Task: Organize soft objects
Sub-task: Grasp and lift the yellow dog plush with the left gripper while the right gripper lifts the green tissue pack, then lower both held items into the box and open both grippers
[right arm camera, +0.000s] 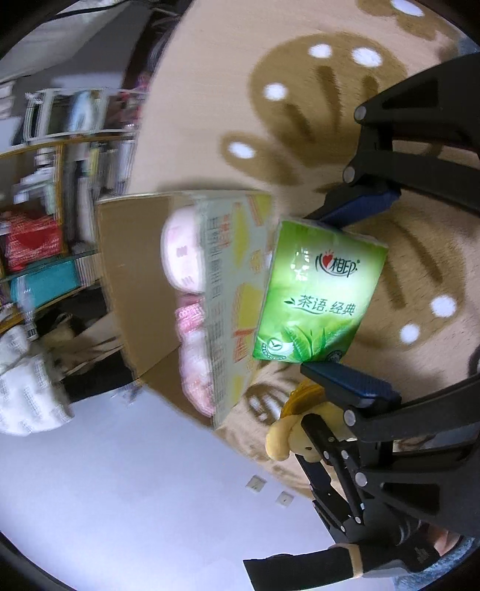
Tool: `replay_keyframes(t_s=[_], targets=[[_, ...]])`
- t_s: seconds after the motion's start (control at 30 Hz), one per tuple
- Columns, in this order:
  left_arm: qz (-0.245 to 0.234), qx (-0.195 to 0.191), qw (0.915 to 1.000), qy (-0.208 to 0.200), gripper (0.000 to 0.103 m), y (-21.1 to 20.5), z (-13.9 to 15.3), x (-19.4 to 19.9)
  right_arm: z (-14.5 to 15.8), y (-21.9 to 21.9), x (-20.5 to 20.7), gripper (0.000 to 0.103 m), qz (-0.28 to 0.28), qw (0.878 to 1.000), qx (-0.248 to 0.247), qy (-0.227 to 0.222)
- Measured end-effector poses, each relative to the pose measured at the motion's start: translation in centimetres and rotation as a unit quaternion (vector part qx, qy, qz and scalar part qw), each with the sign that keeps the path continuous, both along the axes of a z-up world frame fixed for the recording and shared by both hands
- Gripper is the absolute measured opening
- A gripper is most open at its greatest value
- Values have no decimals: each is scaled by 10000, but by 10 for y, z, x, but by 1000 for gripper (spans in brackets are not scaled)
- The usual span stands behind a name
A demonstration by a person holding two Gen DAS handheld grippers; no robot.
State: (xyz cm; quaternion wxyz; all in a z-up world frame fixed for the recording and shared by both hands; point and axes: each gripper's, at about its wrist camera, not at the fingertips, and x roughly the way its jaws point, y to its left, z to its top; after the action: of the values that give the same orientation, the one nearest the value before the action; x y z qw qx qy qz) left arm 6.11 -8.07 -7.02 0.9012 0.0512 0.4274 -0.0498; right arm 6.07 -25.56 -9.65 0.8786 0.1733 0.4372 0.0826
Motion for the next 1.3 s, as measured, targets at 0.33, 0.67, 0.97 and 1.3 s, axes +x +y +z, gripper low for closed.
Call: replay_keyframes(t_s=[0.33, 0.67, 0.97, 1.3], targets=[[-231, -172, 9912, -1290, 50, 7, 59, -5, 45, 5, -9, 74, -171, 9912, -250, -1290], [-442, -186, 9799, -1934, 50, 12, 86, 28, 63, 0, -2, 74, -364, 9838, -366, -1715], [-693, -103, 9750, -2109, 50, -3, 88, 52, 67, -6, 18, 74, -404, 9791, -477, -1937], [-844, 76, 9777, -1921, 51, -17, 67, 77, 55, -4, 43, 74, -260, 9786, -647, -1935]])
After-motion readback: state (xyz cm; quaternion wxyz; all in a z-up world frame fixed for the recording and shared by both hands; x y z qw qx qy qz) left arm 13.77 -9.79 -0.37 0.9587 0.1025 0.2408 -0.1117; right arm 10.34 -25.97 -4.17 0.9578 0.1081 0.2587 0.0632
